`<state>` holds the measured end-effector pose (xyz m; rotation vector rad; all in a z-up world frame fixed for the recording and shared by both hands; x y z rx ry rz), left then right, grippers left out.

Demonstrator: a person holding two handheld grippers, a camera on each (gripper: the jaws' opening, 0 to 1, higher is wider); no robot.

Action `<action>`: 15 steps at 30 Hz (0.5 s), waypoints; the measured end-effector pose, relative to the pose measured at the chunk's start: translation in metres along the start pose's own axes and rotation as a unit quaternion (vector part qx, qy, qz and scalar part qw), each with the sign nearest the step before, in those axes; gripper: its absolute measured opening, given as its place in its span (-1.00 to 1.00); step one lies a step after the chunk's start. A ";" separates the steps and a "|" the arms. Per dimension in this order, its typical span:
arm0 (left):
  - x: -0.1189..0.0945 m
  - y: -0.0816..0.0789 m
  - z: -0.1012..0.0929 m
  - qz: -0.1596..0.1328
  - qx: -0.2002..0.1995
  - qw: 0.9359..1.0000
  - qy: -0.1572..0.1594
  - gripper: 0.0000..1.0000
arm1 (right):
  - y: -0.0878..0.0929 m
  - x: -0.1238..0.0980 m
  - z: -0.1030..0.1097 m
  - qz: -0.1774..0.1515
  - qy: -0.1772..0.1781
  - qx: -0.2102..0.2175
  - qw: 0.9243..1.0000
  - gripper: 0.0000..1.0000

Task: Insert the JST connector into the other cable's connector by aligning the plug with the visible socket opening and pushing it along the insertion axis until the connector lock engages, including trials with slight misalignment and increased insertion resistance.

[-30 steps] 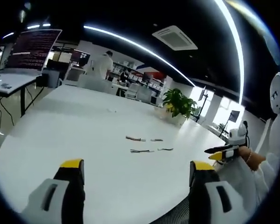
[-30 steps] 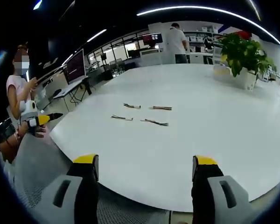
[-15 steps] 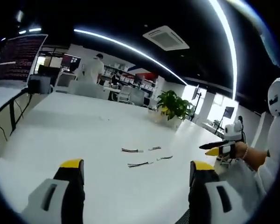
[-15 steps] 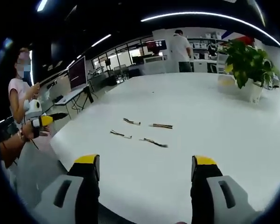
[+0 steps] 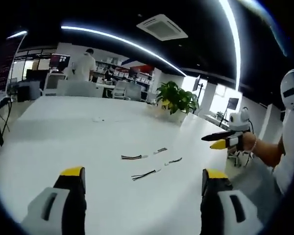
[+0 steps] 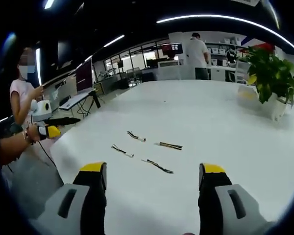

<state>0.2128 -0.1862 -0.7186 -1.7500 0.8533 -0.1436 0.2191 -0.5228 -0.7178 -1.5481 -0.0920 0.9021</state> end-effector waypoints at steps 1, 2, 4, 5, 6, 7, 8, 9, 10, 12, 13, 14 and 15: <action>0.004 0.000 0.001 0.002 0.000 1.000 0.002 0.96 | -0.001 0.002 -0.003 0.000 0.000 0.001 1.000 0.51; 0.007 -0.001 0.001 0.003 0.000 1.000 0.003 0.96 | -0.001 0.004 -0.005 0.000 0.000 0.001 1.000 0.51; 0.016 -0.002 0.002 0.011 -0.002 1.000 0.011 0.96 | -0.001 0.009 -0.010 0.008 0.001 -0.003 1.000 0.51; 0.020 -0.003 0.003 0.013 -0.001 1.000 0.012 0.96 | -0.002 0.013 -0.014 0.009 0.002 -0.005 1.000 0.51; 0.023 -0.003 0.004 0.015 0.000 1.000 0.014 0.96 | -0.002 0.014 -0.016 0.009 0.003 -0.005 1.000 0.51; 0.027 -0.004 0.006 0.019 0.003 1.000 0.015 0.96 | -0.003 0.016 -0.018 0.009 0.004 -0.005 1.000 0.51; 0.029 -0.004 0.007 0.021 0.005 1.000 0.015 0.96 | -0.004 0.019 -0.021 0.011 0.004 -0.005 1.000 0.51; 0.033 -0.005 0.009 0.022 0.006 1.000 0.017 0.96 | -0.004 0.022 -0.023 0.012 0.005 -0.005 1.000 0.50; 0.036 -0.005 0.011 0.023 0.006 1.000 0.018 0.96 | -0.005 0.025 -0.025 0.013 0.006 -0.006 1.000 0.50; 0.043 -0.004 0.016 0.028 0.005 0.999 0.015 0.96 | -0.005 0.031 -0.029 0.017 0.004 -0.010 1.000 0.50; 0.045 -0.004 0.018 0.030 0.003 0.999 0.015 0.96 | -0.005 0.033 -0.030 0.019 0.003 -0.011 1.000 0.50; 0.047 -0.005 0.018 0.032 0.002 0.999 0.014 0.96 | -0.005 0.036 -0.032 0.021 0.002 -0.012 1.000 0.50; 0.050 -0.005 0.019 0.033 0.002 0.999 0.015 0.97 | -0.006 0.038 -0.032 0.021 0.001 -0.013 1.000 0.50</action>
Point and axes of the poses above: the point that each gripper's makers call its tool centre point, and the gripper's own axes: x roughly forward along the fingers, z roughly to its left, y roughly out of its underside, the point moved 6 cm from there along -x, roughly backward along the fingers, and after that the axes turned 7 degrees about -x, right-handed, at the moved point
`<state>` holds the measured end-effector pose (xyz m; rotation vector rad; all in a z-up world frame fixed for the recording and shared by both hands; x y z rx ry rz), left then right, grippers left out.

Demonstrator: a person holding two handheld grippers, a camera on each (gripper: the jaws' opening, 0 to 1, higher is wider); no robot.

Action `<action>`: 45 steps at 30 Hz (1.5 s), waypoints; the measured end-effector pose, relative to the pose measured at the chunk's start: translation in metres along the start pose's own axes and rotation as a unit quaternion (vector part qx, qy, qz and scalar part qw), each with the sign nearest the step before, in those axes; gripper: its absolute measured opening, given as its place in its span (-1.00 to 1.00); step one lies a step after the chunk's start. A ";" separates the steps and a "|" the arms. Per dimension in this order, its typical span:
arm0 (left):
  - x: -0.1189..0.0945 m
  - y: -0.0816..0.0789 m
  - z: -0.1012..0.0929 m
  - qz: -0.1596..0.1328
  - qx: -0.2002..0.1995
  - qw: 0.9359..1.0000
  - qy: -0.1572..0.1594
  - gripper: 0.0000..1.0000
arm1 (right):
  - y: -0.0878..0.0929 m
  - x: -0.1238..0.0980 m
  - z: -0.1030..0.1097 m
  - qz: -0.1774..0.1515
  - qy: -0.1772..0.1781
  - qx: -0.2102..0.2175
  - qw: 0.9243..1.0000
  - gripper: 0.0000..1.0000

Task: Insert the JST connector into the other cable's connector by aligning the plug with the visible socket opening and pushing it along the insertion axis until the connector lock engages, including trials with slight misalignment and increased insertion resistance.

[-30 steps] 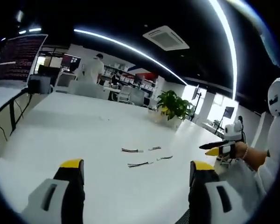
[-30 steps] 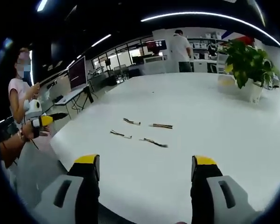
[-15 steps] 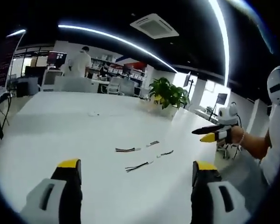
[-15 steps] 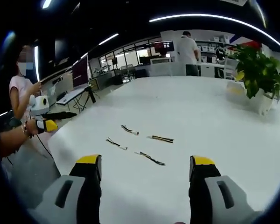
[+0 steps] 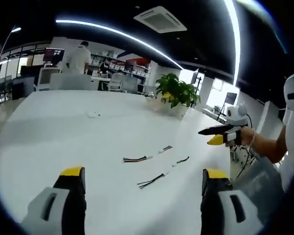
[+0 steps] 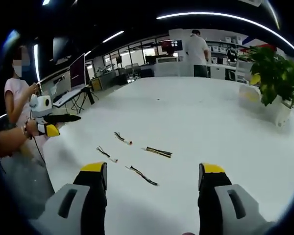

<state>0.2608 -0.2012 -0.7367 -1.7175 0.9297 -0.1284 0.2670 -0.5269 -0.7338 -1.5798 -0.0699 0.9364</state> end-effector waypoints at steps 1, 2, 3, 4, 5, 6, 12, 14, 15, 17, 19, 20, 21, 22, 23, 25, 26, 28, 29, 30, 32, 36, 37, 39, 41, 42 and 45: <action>0.003 -0.001 0.000 0.001 0.002 1.000 0.001 0.97 | -0.001 0.002 -0.001 0.001 -0.002 -0.001 1.000 0.50; 0.006 -0.002 0.001 0.004 0.003 1.000 0.002 0.96 | -0.001 0.004 -0.002 0.002 -0.003 -0.003 1.000 0.49; 0.009 -0.002 0.002 0.009 0.005 1.000 0.002 0.96 | -0.001 0.007 -0.003 0.003 -0.004 -0.004 1.000 0.49; 0.012 -0.003 0.003 0.010 0.007 1.000 0.002 0.96 | -0.002 0.011 -0.004 0.005 -0.005 -0.003 1.000 0.49; 0.015 -0.005 0.004 0.010 0.009 1.000 0.003 0.96 | -0.002 0.013 -0.005 0.005 -0.007 -0.004 1.000 0.49; 0.018 -0.006 0.004 0.011 0.009 1.000 0.005 0.96 | -0.002 0.017 -0.005 0.007 -0.010 -0.005 1.000 0.49; 0.036 -0.011 0.010 0.014 0.012 1.000 0.012 0.97 | -0.006 0.029 -0.009 0.009 -0.018 -0.014 1.000 0.48; 0.043 -0.013 0.013 0.014 0.010 1.000 0.015 0.97 | -0.006 0.035 -0.010 0.011 -0.021 -0.021 1.000 0.47; 0.048 -0.014 0.011 0.014 0.012 1.000 0.016 0.97 | -0.006 0.037 -0.012 0.013 -0.022 -0.026 0.999 0.46; 0.053 -0.016 0.013 0.016 0.017 1.000 0.019 0.97 | -0.006 0.041 -0.014 0.016 -0.024 -0.030 0.999 0.45; 0.061 -0.019 0.018 0.013 0.025 0.999 0.026 0.96 | -0.005 0.046 -0.016 0.018 -0.026 -0.033 0.999 0.45; 0.064 -0.020 0.018 0.012 0.030 0.999 0.030 0.95 | -0.006 0.049 -0.017 0.017 -0.028 -0.035 0.999 0.45; 0.067 -0.020 0.020 0.011 0.036 0.999 0.033 0.94 | -0.006 0.052 -0.017 0.015 -0.030 -0.038 0.999 0.44; 0.070 -0.021 0.020 0.011 0.045 0.998 0.038 0.92 | -0.006 0.054 -0.018 0.013 -0.032 -0.041 0.999 0.43; 0.074 -0.021 0.020 0.013 0.060 0.997 0.043 0.90 | -0.006 0.057 -0.019 0.013 -0.034 -0.044 0.998 0.42; 0.081 -0.019 0.021 0.023 0.077 0.996 0.048 0.87 | -0.007 0.063 -0.021 0.013 -0.039 -0.052 0.998 0.41; 0.084 -0.019 0.022 0.026 0.081 0.995 0.051 0.87 | -0.008 0.066 -0.023 0.011 -0.040 -0.057 0.998 0.40; 0.091 -0.019 0.024 0.028 0.084 0.995 0.055 0.86 | -0.010 0.070 -0.024 0.009 -0.045 -0.063 0.997 0.38; 0.093 -0.019 0.023 0.029 0.086 0.994 0.059 0.85 | -0.010 0.072 -0.025 0.010 -0.045 -0.066 0.997 0.38; 0.096 -0.020 0.023 0.030 0.089 0.994 0.064 0.83 | -0.010 0.074 -0.026 0.009 -0.046 -0.069 0.997 0.37; 0.100 -0.020 0.023 0.034 0.095 0.993 0.066 0.83 | -0.011 0.077 -0.027 0.010 -0.048 -0.073 0.996 0.37; 0.108 -0.018 0.024 0.045 0.107 0.991 0.069 0.82 | -0.011 0.084 -0.026 0.010 -0.060 -0.091 0.994 0.32; 0.109 -0.017 0.024 0.048 0.109 0.990 0.072 0.80 | -0.011 0.086 -0.026 0.011 -0.062 -0.095 0.993 0.32; 0.112 -0.016 0.024 0.051 0.119 0.988 0.078 0.76 | -0.010 0.090 -0.025 0.014 -0.072 -0.110 0.991 0.31; 0.116 -0.015 0.017 0.049 0.132 0.986 0.089 0.71 | -0.012 0.092 -0.024 0.008 -0.081 -0.123 0.989 0.27; 0.118 -0.015 0.015 0.048 0.136 0.985 0.093 0.67 | -0.012 0.094 -0.024 0.006 -0.089 -0.135 0.987 0.24; 0.124 -0.015 0.017 0.044 0.151 0.982 0.101 0.63 | -0.012 0.099 -0.022 0.008 -0.105 -0.168 0.980 0.20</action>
Point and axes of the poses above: the point that each gripper's makers call its tool centre point, and the gripper's own axes: x roughly forward along the fingers, z roughly to its left, y roughly out of its underside, the point moved 6 cm from there along -x, roughly backward along the fingers, and after that the axes turned 7 degrees about -x, right-handed, at the moved point
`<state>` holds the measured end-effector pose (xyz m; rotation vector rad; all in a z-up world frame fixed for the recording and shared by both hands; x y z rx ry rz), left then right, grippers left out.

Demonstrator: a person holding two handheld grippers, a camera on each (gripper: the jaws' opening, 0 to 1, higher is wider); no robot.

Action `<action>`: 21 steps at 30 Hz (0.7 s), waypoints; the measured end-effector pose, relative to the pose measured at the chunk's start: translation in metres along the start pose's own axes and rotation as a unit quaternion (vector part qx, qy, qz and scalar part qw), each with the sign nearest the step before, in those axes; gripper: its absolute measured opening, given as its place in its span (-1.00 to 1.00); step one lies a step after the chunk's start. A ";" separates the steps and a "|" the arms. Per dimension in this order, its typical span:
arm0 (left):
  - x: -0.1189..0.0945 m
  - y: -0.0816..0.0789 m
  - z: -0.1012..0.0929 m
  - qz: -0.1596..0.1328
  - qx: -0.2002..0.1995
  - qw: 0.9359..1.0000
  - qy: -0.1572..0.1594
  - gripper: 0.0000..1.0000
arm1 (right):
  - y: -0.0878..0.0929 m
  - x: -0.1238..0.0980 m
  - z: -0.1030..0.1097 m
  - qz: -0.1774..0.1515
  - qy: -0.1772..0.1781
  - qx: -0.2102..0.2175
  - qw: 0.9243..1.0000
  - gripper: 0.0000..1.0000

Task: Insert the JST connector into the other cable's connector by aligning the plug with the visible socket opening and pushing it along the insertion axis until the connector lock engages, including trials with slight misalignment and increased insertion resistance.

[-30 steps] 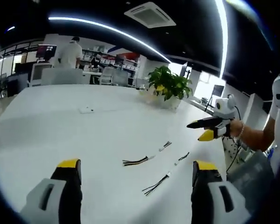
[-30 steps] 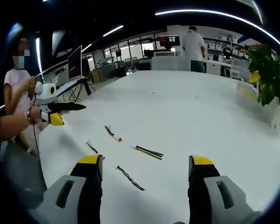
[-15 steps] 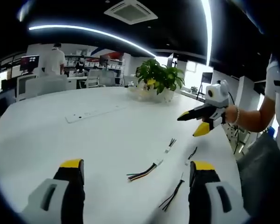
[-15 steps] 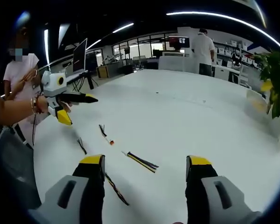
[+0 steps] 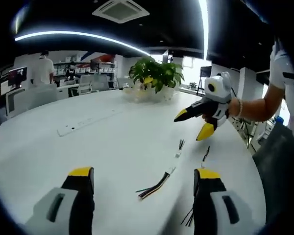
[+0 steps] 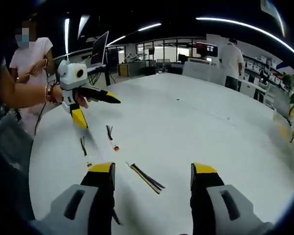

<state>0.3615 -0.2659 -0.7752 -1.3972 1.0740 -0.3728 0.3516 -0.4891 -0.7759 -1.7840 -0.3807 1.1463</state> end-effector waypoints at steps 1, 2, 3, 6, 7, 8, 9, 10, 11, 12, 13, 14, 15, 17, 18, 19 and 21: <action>0.002 0.000 0.000 -0.001 0.008 1.000 0.005 0.62 | -0.001 0.002 -0.001 -0.002 -0.004 -0.017 1.000 0.19; 0.002 0.001 0.001 -0.001 0.012 1.000 0.011 0.60 | -0.001 0.003 -0.001 -0.002 -0.006 -0.023 1.000 0.17; 0.004 0.002 0.002 -0.001 0.015 1.000 0.013 0.57 | -0.002 0.005 0.000 -0.002 -0.016 -0.038 0.999 0.15; 0.008 0.003 0.006 0.001 0.022 1.000 0.021 0.52 | -0.002 0.009 0.001 0.000 -0.035 -0.063 0.997 0.13; 0.009 0.003 0.007 0.001 0.022 0.999 0.024 0.51 | -0.002 0.010 0.001 0.003 -0.039 -0.066 0.997 0.13; 0.010 0.003 0.008 0.002 0.022 0.999 0.026 0.49 | -0.001 0.011 0.001 0.005 -0.044 -0.068 0.997 0.11; 0.011 0.003 0.009 0.003 0.021 0.999 0.029 0.47 | -0.001 0.013 0.001 0.006 -0.051 -0.074 0.996 0.08; 0.012 0.003 0.010 0.004 0.024 0.999 0.030 0.46 | 0.000 0.014 0.001 0.008 -0.054 -0.078 0.995 0.05; 0.013 0.003 0.010 0.005 0.027 0.999 0.033 0.44 | 0.001 0.015 0.001 0.009 -0.057 -0.083 0.995 0.03; 0.014 0.004 0.010 0.004 0.028 0.999 0.038 0.43 | 0.001 0.015 0.002 0.010 -0.062 -0.089 0.994 0.00; 0.015 0.004 0.009 0.005 0.029 0.999 0.043 0.42 | 0.001 0.017 0.003 0.007 -0.069 -0.092 0.993 -0.01; 0.016 0.004 0.009 0.005 0.031 0.998 0.052 0.39 | 0.001 0.017 0.005 0.003 -0.080 -0.095 0.992 -0.03; 0.017 0.005 0.009 0.006 0.032 0.998 0.054 0.37 | 0.000 0.018 0.007 -0.002 -0.089 -0.095 0.991 -0.04; 0.020 0.007 0.010 0.010 0.035 0.998 0.057 0.34 | 0.000 0.020 0.010 -0.007 -0.109 -0.095 0.990 -0.04; 0.021 0.007 0.007 0.009 0.036 0.997 0.062 0.33 | 0.000 0.021 0.011 -0.007 -0.116 -0.103 0.988 -0.07; 0.022 0.007 0.006 0.010 0.038 0.997 0.065 0.30 | 0.000 0.023 0.011 -0.009 -0.124 -0.112 0.986 -0.09; 0.024 0.008 0.006 0.010 0.045 0.996 0.076 0.20 | -0.001 0.024 0.014 -0.016 -0.144 -0.123 0.982 -0.17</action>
Point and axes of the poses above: the point that each gripper's makers call its tool centre point, and the gripper's own axes: x roughly forward along the fingers, z roughly to its left, y roughly out of its underside, the point moved 6 cm from there along -x, roughly backward along the fingers, and after that the axes turned 7 degrees about -x, right-handed, at the moved point
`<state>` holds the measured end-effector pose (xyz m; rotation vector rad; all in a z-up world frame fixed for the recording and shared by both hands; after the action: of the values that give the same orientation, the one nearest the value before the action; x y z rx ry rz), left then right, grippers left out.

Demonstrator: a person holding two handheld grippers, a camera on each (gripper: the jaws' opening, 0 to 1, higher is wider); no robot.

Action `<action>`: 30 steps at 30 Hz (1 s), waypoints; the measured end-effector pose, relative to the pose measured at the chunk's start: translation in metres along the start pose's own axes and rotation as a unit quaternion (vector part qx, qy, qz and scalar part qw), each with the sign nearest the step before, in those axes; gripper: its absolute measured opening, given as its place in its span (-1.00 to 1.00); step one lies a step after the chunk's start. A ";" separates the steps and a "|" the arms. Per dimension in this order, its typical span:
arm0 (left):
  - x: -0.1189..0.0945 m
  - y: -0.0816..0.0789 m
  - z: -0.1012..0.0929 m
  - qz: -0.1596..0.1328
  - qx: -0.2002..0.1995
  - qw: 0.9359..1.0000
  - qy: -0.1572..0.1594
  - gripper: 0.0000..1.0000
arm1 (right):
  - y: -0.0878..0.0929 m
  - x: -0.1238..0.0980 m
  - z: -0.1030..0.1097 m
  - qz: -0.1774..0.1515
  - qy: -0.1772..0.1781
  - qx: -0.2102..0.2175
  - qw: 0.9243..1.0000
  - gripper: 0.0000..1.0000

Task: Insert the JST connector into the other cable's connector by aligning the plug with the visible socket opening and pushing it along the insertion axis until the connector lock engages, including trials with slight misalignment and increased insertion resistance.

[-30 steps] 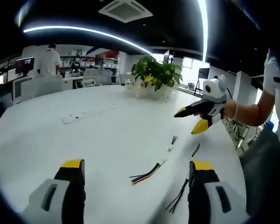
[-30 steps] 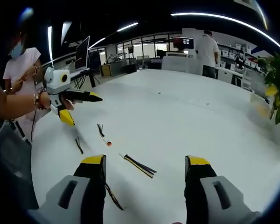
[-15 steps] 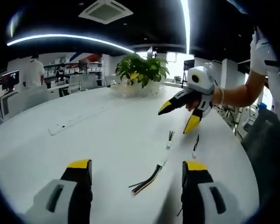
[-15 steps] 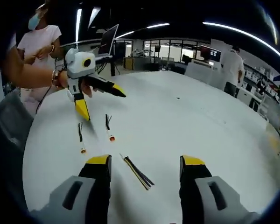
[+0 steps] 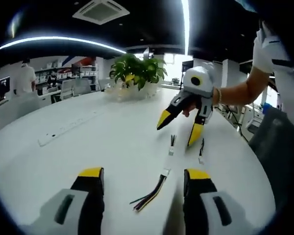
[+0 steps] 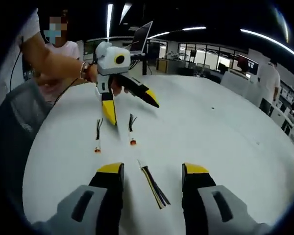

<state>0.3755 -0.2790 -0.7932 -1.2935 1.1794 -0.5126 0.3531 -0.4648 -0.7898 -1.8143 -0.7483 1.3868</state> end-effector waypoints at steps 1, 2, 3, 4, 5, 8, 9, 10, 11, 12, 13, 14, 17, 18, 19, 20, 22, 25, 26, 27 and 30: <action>0.001 0.001 -0.001 0.001 0.002 1.000 0.004 0.16 | 0.000 0.001 0.000 -0.002 -0.005 -0.002 1.000 -0.21; 0.003 0.001 -0.002 0.003 0.006 1.000 0.010 0.12 | -0.001 0.002 0.001 -0.004 -0.014 -0.009 1.000 -0.26; 0.006 0.002 -0.003 0.004 0.009 1.000 0.013 0.11 | -0.001 0.003 0.000 -0.006 -0.018 -0.012 1.000 -0.30; 0.008 0.004 -0.005 0.007 0.011 1.000 0.018 0.10 | 0.000 0.003 0.000 -0.007 -0.021 -0.013 1.000 -0.34; 0.010 0.003 -0.007 0.008 0.013 1.000 0.021 0.09 | 0.000 0.004 -0.001 -0.006 -0.024 -0.014 1.000 -0.37; 0.012 0.004 -0.009 0.010 0.019 0.999 0.029 -0.01 | 0.002 0.007 -0.001 -0.007 -0.038 -0.021 0.999 -0.46; 0.013 0.004 -0.009 0.010 0.019 0.999 0.031 -0.06 | 0.002 0.008 -0.001 -0.009 -0.041 -0.023 0.999 -0.48; 0.014 0.004 -0.009 0.010 0.020 0.999 0.034 -0.11 | 0.004 0.009 -0.003 -0.010 -0.045 -0.023 0.999 -0.50; 0.014 0.004 -0.010 0.010 0.020 0.999 0.034 -0.15 | 0.004 0.010 -0.003 -0.011 -0.046 -0.023 0.999 -0.50; 0.015 0.004 -0.010 0.010 0.020 0.999 0.036 -0.15 | 0.005 0.011 -0.003 -0.011 -0.049 -0.025 0.998 -0.51; 0.015 0.004 -0.010 0.010 0.021 0.999 0.038 -0.15 | 0.005 0.011 -0.004 -0.011 -0.052 -0.028 0.998 -0.52; 0.016 0.005 -0.010 0.009 0.021 0.999 0.039 -0.16 | 0.006 0.012 -0.004 -0.011 -0.054 -0.030 0.998 -0.54; 0.018 0.006 -0.012 0.012 0.025 0.999 0.047 -0.25 | 0.008 0.014 -0.003 -0.012 -0.065 -0.030 0.997 -0.59; 0.019 0.007 -0.013 0.012 0.025 0.998 0.049 -0.28 | 0.009 0.014 -0.003 -0.013 -0.067 -0.031 0.997 -0.59; 0.019 0.007 -0.013 0.013 0.025 0.998 0.051 -0.30 | 0.010 0.015 -0.003 -0.012 -0.069 -0.030 0.997 -0.59; 0.020 0.008 -0.014 0.013 0.024 0.998 0.053 -0.32 | 0.011 0.015 -0.003 -0.013 -0.072 -0.030 0.997 -0.59; 0.021 0.007 -0.016 0.015 0.028 0.998 0.056 -0.36 | 0.012 0.016 -0.003 -0.014 -0.075 -0.030 0.997 -0.60; 0.024 0.010 -0.017 0.020 0.031 0.998 0.058 -0.42 | 0.015 0.017 -0.003 -0.011 -0.080 -0.032 0.996 -0.63; 0.024 0.010 -0.018 0.021 0.032 0.997 0.060 -0.46 | 0.015 0.017 -0.002 -0.015 -0.083 -0.028 0.996 -0.63; 0.024 0.010 -0.018 0.021 0.031 0.997 0.063 -0.51 | 0.015 0.017 -0.003 -0.017 -0.085 -0.026 0.996 -0.65; 0.025 0.011 -0.019 0.021 0.033 0.997 0.064 -0.54 | 0.015 0.018 -0.004 -0.022 -0.090 -0.025 0.995 -0.67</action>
<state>0.3649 -0.3061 -0.8098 -1.1912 1.2830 -0.6048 0.3621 -0.4599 -0.8112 -1.7148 -0.9173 1.5300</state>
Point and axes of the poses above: the point that each gripper's makers call its tool centre point, and the gripper's own axes: x roughly forward along the fingers, z roughly to its left, y roughly out of its underside, the point moved 6 cm from there along -x, roughly backward along the fingers, and after that the axes turned 7 degrees about -x, right-handed, at the moved point
